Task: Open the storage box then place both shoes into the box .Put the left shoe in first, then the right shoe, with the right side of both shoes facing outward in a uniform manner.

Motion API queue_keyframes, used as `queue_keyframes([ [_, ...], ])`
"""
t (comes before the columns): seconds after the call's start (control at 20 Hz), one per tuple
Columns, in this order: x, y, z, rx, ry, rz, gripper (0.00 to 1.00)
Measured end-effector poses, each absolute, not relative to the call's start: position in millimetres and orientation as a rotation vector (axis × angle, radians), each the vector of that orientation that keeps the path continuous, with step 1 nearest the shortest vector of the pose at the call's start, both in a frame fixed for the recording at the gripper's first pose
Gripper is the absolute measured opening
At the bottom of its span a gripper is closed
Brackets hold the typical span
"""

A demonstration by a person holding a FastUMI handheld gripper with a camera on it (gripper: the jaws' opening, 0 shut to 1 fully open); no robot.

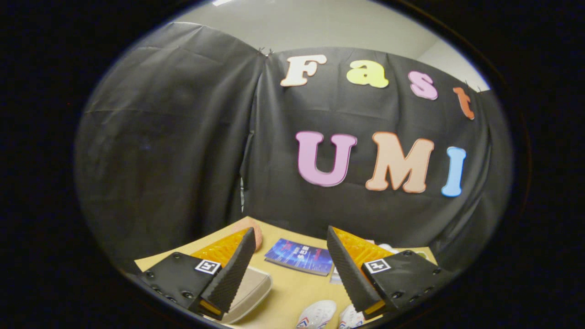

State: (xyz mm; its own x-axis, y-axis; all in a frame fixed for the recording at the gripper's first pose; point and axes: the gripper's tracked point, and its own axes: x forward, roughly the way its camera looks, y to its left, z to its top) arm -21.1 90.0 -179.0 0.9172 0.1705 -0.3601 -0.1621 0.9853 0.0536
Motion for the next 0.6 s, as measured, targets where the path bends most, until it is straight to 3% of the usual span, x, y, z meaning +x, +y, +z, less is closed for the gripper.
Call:
queue_keyframes([
  [0.6,-69,134,-333,0.483,0.761,0.27,0.95],
])
